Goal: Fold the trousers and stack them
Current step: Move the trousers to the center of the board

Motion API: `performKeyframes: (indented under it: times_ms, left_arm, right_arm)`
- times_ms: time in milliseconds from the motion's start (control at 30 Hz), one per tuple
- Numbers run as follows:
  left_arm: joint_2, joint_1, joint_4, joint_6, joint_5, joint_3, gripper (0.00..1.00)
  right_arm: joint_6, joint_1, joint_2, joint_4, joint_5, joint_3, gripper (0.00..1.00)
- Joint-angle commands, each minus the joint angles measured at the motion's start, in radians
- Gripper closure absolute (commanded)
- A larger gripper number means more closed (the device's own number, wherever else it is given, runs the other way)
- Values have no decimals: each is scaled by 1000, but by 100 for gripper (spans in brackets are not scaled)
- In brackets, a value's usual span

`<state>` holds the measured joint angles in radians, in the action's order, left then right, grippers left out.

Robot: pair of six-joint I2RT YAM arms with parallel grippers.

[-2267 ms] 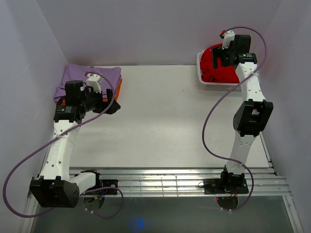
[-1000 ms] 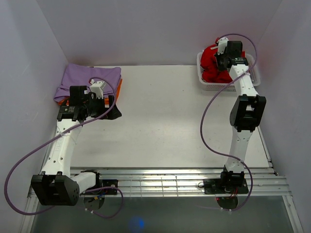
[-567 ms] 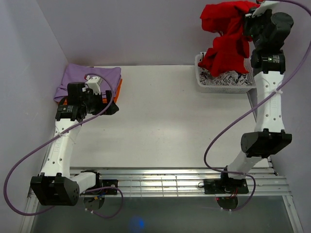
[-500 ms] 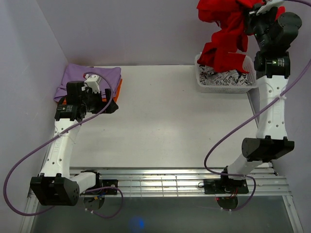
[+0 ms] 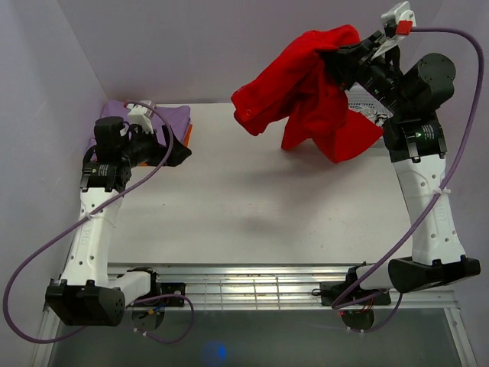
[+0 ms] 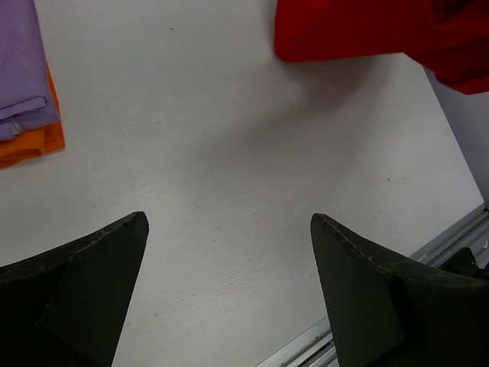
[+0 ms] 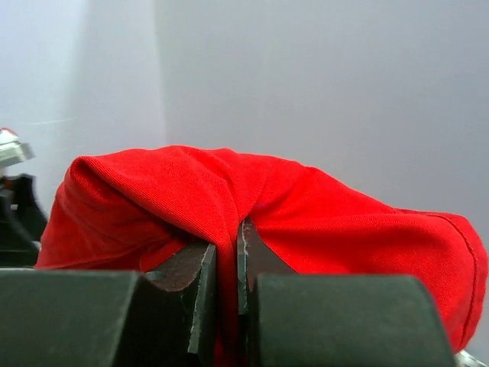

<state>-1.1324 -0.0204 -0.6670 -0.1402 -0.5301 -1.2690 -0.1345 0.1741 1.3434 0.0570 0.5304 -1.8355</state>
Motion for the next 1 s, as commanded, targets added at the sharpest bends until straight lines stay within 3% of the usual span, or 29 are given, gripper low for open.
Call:
performKeyframes:
  times_ms: [0, 267, 367, 500, 600, 633, 733, 833, 967]
  left_arm:
    - [56, 7, 66, -30, -96, -7, 2]
    - [56, 13, 118, -99, -19, -18, 2]
    - [52, 14, 136, -108, 5, -21, 2]
    - [72, 14, 187, -105, -16, 5, 2]
    - [106, 14, 251, -63, -134, 51, 2]
    - [130, 14, 283, -43, -201, 78, 2]
    - [164, 14, 302, 13, -214, 112, 2]
    - [161, 14, 284, 65, -215, 111, 2]
    - [163, 14, 293, 50, -176, 120, 2]
  right_arm:
    - [-98, 50, -18, -256, -44, -97, 92]
    - [-157, 76, 69, -431, -161, -355, 92]
    - [-160, 76, 62, -493, -182, -343, 92]
    - [-129, 76, -36, -516, -194, -150, 92]
    - [-77, 76, -142, -465, -213, 31, 92]
    - [-51, 76, -176, -454, -240, 83, 92]
    - [114, 74, -279, -375, -379, 209, 92]
    - [271, 74, -335, -336, -522, 255, 92]
    - [349, 74, -363, -347, -511, 288, 92]
